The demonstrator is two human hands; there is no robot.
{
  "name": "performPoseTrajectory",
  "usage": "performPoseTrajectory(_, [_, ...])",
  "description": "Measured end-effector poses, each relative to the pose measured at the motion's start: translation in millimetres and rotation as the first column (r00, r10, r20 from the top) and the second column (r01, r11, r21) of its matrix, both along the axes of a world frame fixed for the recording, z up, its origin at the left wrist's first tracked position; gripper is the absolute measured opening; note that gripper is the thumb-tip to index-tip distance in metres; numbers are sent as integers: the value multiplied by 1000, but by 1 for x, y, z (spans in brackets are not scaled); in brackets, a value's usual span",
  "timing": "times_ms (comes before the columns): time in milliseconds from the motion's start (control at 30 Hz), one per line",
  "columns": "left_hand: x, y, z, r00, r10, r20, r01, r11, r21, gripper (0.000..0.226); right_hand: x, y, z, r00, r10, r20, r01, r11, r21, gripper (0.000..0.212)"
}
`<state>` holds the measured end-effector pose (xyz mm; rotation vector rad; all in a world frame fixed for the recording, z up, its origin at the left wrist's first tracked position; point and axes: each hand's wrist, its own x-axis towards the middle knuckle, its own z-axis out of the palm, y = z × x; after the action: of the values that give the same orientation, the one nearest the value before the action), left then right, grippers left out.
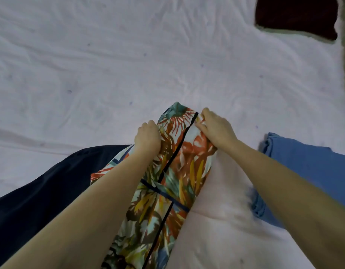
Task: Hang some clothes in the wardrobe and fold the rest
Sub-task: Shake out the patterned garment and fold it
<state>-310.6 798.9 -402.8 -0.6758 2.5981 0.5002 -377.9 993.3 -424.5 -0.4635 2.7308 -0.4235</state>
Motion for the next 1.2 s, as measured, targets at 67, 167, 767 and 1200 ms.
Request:
performPoseTrajectory(67, [-3, -4, -3, 997, -20, -71, 20, 1000, -1, 19, -17, 4, 2, 994, -12, -111, 16, 999, 35, 28])
performPoseTrajectory(167, [-4, -9, -9, 986, -5, -169, 11, 999, 38, 25, -27, 9, -9, 984, -109, -140, 124, 987, 105, 36])
performPoseTrajectory(767, [264, -93, 52, 978, -108, -181, 130, 985, 114, 41, 294, -36, 22, 724, -647, 239, 686, 638, -351, 51])
performPoseTrajectory(1200, [509, -161, 45, 998, -45, 32, 29, 918, 396, 43, 582, -168, 64, 997, -68, 32, 74, 951, -301, 26])
